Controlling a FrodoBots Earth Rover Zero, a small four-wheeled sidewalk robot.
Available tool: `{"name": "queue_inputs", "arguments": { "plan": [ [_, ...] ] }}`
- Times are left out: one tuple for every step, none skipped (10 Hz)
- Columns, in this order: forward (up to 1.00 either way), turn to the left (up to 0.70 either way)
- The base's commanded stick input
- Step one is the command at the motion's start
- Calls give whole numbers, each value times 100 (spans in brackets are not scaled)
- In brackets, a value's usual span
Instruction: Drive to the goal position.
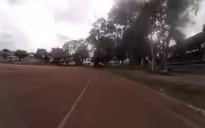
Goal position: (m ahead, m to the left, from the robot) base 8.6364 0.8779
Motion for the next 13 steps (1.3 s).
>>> {"name": "queue_inputs", "arguments": {
  "plan": [
    [85, 0],
    [85, 0],
    [85, 0],
    [85, 0],
    [85, 0],
    [85, 0],
    [85, 0],
    [85, 0],
    [85, 0],
    [85, 0],
    [85, 0],
    [85, 0],
    [85, 0]
  ]
}}
